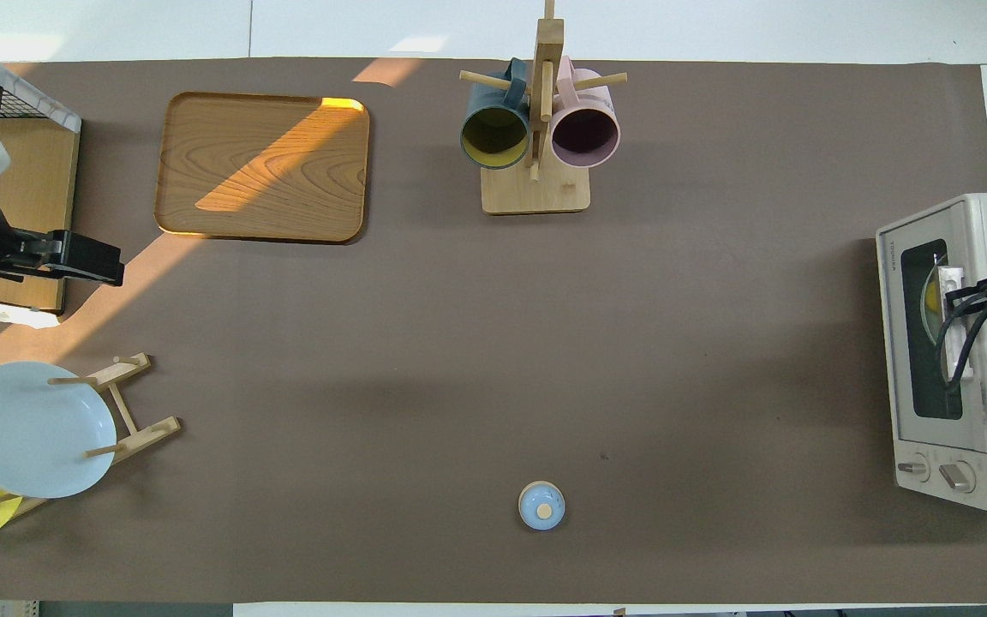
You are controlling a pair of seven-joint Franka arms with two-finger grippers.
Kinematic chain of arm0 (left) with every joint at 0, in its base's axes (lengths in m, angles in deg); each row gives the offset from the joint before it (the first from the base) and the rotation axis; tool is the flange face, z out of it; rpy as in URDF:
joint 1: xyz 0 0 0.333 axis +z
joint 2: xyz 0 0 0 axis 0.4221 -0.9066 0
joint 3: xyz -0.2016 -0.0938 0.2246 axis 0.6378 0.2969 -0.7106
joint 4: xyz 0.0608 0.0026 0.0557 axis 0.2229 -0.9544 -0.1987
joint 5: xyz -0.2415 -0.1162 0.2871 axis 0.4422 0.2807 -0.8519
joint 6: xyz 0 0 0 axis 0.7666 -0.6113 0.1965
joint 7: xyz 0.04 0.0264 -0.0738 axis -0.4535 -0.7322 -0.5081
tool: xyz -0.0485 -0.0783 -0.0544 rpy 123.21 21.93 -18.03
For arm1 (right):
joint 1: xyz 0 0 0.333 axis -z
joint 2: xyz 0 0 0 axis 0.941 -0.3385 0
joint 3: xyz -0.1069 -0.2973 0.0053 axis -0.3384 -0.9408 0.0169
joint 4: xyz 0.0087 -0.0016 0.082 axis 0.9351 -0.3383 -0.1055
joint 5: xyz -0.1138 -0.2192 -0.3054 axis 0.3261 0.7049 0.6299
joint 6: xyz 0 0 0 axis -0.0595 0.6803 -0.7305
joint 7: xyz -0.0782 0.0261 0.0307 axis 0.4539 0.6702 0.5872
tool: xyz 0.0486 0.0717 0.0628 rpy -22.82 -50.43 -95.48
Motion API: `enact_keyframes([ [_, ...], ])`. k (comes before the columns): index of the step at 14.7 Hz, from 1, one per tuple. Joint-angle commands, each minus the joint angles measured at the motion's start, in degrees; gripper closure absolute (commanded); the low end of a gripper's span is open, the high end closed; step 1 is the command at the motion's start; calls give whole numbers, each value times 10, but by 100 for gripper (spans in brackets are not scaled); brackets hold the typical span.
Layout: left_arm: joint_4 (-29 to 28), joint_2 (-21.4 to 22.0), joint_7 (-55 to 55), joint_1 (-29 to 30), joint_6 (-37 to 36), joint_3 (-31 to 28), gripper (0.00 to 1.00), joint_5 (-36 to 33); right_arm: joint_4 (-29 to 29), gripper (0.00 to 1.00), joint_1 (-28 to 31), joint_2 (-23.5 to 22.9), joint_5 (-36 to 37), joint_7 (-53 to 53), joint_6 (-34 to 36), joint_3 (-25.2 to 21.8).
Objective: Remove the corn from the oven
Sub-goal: 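Reach the right gripper toward the open toaster oven door, then insert the right gripper into the oven toward the green plate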
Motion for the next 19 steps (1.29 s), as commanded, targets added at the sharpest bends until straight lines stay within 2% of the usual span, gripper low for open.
enact_keyframes([
  [1,-5,10,0,8,-8,3,0,6,-32,100,14,2,4,-8,-25,5],
  [6,-5,10,0,8,-8,3,0,6,-55,100,12,-7,-7,2,-60,6],
  [13,-5,10,0,8,-8,3,0,6,-69,100,2,-39,-80,27,-98,6],
  [16,-5,10,0,8,-8,3,0,6,-108,100,-6,-45,-104,32,-162,8],
  [19,-5,10,0,8,-8,3,0,6,-119,100,-24,-47,-105,56,-185,8],
])
